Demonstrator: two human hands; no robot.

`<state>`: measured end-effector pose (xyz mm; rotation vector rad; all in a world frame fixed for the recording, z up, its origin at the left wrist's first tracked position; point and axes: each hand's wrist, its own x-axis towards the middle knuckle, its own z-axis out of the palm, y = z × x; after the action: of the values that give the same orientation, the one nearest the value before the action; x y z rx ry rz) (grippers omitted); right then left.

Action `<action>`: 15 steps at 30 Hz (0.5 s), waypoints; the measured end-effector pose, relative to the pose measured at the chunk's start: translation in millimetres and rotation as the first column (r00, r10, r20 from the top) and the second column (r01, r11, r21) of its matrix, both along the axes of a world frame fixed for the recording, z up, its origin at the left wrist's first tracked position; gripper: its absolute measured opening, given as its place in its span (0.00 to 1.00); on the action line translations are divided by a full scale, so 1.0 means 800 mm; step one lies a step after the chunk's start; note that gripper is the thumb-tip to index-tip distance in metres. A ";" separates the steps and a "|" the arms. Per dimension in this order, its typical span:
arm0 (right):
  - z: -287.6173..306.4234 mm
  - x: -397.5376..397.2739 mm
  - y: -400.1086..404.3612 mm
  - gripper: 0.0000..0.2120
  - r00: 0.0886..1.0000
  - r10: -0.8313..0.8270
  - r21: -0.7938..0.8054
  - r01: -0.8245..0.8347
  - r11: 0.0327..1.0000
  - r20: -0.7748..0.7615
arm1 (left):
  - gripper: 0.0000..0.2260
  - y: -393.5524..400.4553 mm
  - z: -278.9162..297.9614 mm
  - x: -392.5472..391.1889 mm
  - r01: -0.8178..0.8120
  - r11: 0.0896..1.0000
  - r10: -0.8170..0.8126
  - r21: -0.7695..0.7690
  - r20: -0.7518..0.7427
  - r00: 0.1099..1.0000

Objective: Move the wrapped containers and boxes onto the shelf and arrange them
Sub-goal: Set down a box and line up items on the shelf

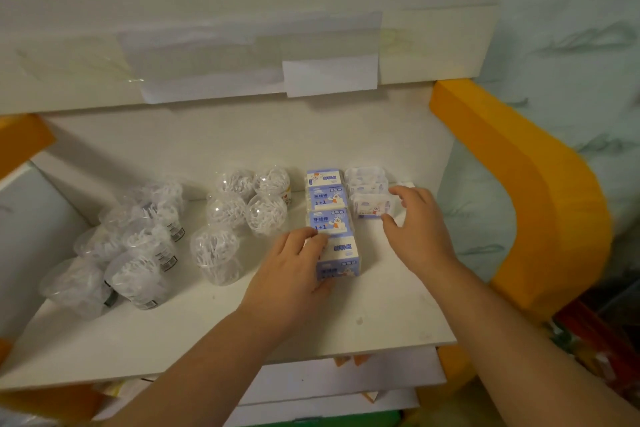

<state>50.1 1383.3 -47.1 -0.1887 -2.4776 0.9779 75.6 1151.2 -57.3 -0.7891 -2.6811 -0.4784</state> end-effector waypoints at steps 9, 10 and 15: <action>0.062 0.038 -0.061 0.16 0.976 0.213 -0.044 -0.214 0.976 -0.032 | 0.27 -0.082 0.068 0.034 -0.212 0.977 0.212 0.017 -0.072 0.975; 0.067 0.039 -0.074 0.16 0.971 0.236 -0.049 -0.238 0.970 -0.038 | 0.27 -0.098 0.077 0.039 -0.252 0.968 0.252 0.011 -0.074 0.965; 0.084 0.047 -0.158 0.17 0.939 0.337 -0.060 -0.341 0.938 -0.066 | 0.28 -0.182 0.122 0.077 -0.440 0.898 0.436 -0.019 -0.106 0.894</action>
<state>87.5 1257.0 19.8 0.2513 -2.4747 1.1922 137.2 1005.7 40.3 -0.1895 -2.6656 -0.2600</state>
